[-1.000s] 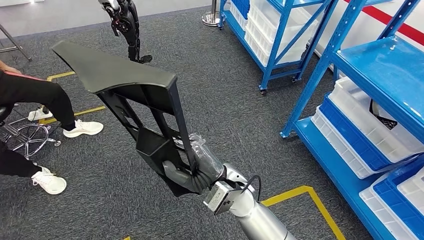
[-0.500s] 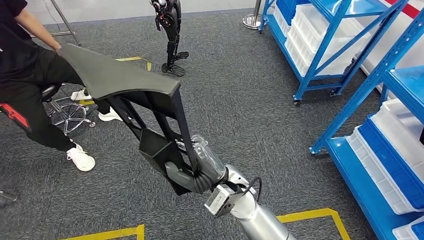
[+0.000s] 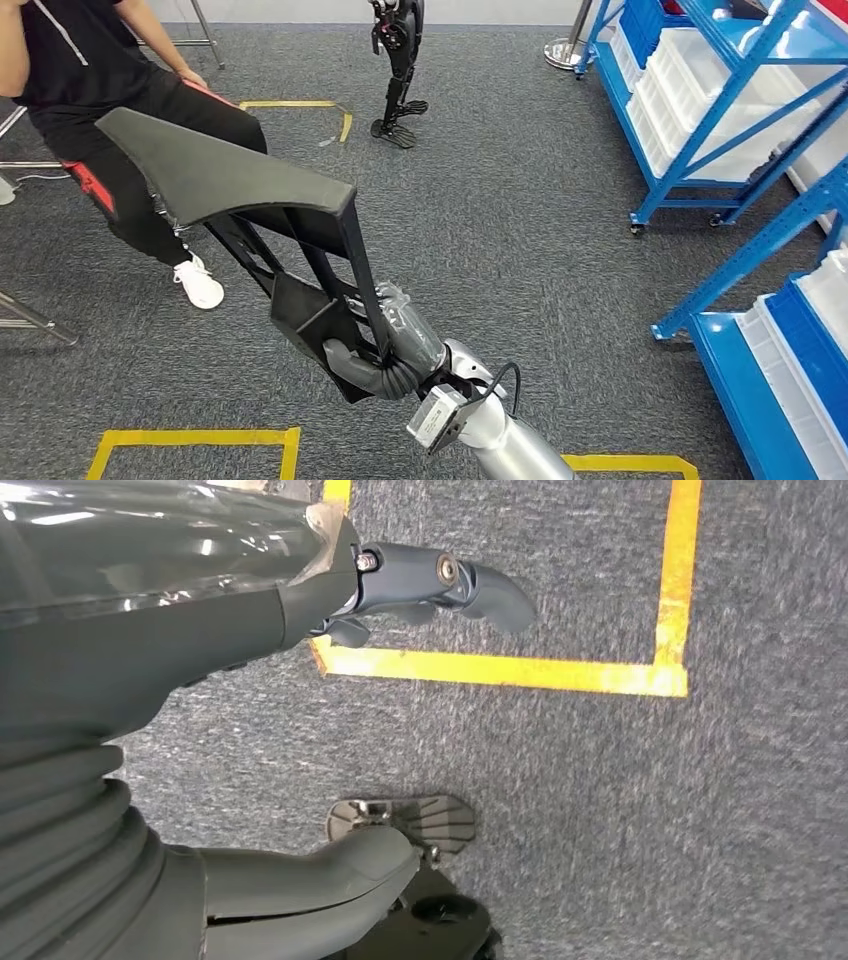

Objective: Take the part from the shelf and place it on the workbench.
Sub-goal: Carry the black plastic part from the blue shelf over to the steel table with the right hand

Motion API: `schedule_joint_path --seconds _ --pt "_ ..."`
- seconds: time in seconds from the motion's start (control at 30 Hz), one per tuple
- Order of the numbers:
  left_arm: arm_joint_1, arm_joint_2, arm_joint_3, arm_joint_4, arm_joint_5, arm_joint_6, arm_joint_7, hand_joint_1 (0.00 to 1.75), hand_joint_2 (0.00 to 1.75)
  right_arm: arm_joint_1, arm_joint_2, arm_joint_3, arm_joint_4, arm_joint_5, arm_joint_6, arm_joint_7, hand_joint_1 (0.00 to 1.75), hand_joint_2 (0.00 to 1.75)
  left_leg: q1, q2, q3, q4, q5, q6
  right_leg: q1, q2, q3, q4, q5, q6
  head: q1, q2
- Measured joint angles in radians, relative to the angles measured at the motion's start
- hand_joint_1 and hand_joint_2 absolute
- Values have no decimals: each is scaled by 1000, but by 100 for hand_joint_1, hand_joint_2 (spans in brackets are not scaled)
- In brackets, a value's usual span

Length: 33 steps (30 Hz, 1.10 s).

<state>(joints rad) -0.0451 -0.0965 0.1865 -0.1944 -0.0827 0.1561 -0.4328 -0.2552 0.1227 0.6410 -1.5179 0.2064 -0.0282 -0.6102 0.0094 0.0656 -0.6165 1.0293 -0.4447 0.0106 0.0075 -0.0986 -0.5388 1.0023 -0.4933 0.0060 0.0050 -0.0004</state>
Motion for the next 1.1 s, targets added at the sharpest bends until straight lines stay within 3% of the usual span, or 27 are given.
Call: schedule_joint_path --seconds 0.07,0.13,0.2,0.27,0.3,0.33,0.4,0.43,0.5,0.57,0.63,0.7,0.77,0.8,0.83,0.9,0.97,1.0,1.07,1.1 --pt "1 0 3 0 0 0 0 0 175 -1 1 2 0 0 0 -1 175 175 -1 -23 0 -6 5 14 0 -11 0 6 -5 10 2 0" --pt "2 0 5 0 0 0 0 0 175 -3 1 4 0 0 0 -1 175 175 3 -43 4 -15 13 26 -2 22 -22 62 -34 14 3 0" --pt "0 1 6 0 0 0 0 0 175 -2 -2 4 0 -2 -1 -2 175 175 5 -67 3 -17 18 34 -8 72 -78 184 -90 8 4 0" --pt "0 3 6 0 -1 -1 1 0 175 3 -8 5 1 -4 -3 -1 175 175 4 -94 0 -16 20 36 -10 89 -132 287 -125 8 5 0" --pt "1 4 6 0 -3 -3 2 0 175 6 -10 5 1 -6 -4 -1 175 175 4 -108 0 -16 20 36 -12 93 -138 292 -119 14 5 0" --pt "2 5 6 0 -4 -4 3 0 175 7 -12 5 1 -7 -6 -1 175 175 4 -122 0 -16 21 35 -14 96 -123 257 -98 23 5 0" --pt "3 7 6 0 -5 -7 4 0 175 8 -14 6 1 -8 -10 0 175 175 4 -148 0 -13 22 29 -23 124 -61 118 -38 39 5 0" --pt "3 8 6 0 -6 -8 4 0 175 8 -14 6 0 -9 -11 0 175 175 2 -159 -1 -12 22 24 -26 139 -35 59 -16 40 5 0" --pt "3 10 6 0 -7 -8 5 0 175 11 -13 8 -2 -9 -13 2 175 175 1 -175 -7 -11 24 11 -26 156 -17 14 0 29 4 0" --pt "7 12 6 0 -8 -9 4 0 175 14 -13 10 -7 -8 -15 7 175 175 6 -183 -13 -13 27 -1 -25 140 -15 11 7 13 4 0" --pt "10 13 6 1 -10 -13 1 0 175 14 -11 11 -13 -8 -18 11 175 175 8 -151 -31 20 4 -8 -28 122 -13 6 12 -4 2 0" --pt "8 14 6 1 -12 -20 -7 0 175 17 -11 11 -17 -8 -22 13 175 175 7 -98 -82 126 -57 -14 -23 99 -13 4 13 -16 -1 0" --pt "7 14 6 1 -12 -28 -22 0 175 20 -12 11 -18 -8 -24 15 175 175 10 -76 -139 243 -106 -18 -16 74 -14 5 11 -21 -3 0" --pt "7 14 6 1 -12 -30 -29 0 175 21 -12 11 -18 -9 -24 17 175 175 11 -72 -148 263 -106 -19 -14 61 -15 5 10 -22 -3 0" --pt "7 14 6 1 -12 -31 -34 0 175 21 -12 11 -18 -10 -24 20 175 175 11 -68 -136 243 -89 -19 -13 50 -15 5 9 -23 -3 0" --pt "6 15 6 0 -16 -32 -40 0 175 18 -10 11 -18 -13 -24 25 175 175 9 -37 -63 117 -34 -13 -11 30 -13 5 7 -21 -3 0" --pt "1 17 6 0 -22 -37 -43 0 175 14 -9 9 -18 -16 -24 29 175 175 4 -9 -6 16 -5 -4 -4 14 -10 6 2 -13 -1 0" --pt "-1 18 6 0 -25 -39 -45 0 175 13 -8 8 -18 -17 -24 29 175 175 0 -5 2 -1 -5 1 -1 6 -9 5 0 -9 0 0" --pt "-3 19 6 0 -31 -41 -45 0 175 13 -7 5 -19 -17 -25 32 175 175 -3 -28 4 -6 -3 12 2 -10 -3 3 -4 2 2 0" --pt "-2 20 6 0 -36 -42 -44 0 175 13 -7 2 -21 -16 -25 33 175 175 -3 -38 8 -12 0 18 1 -5 -2 8 -10 7 3 0"
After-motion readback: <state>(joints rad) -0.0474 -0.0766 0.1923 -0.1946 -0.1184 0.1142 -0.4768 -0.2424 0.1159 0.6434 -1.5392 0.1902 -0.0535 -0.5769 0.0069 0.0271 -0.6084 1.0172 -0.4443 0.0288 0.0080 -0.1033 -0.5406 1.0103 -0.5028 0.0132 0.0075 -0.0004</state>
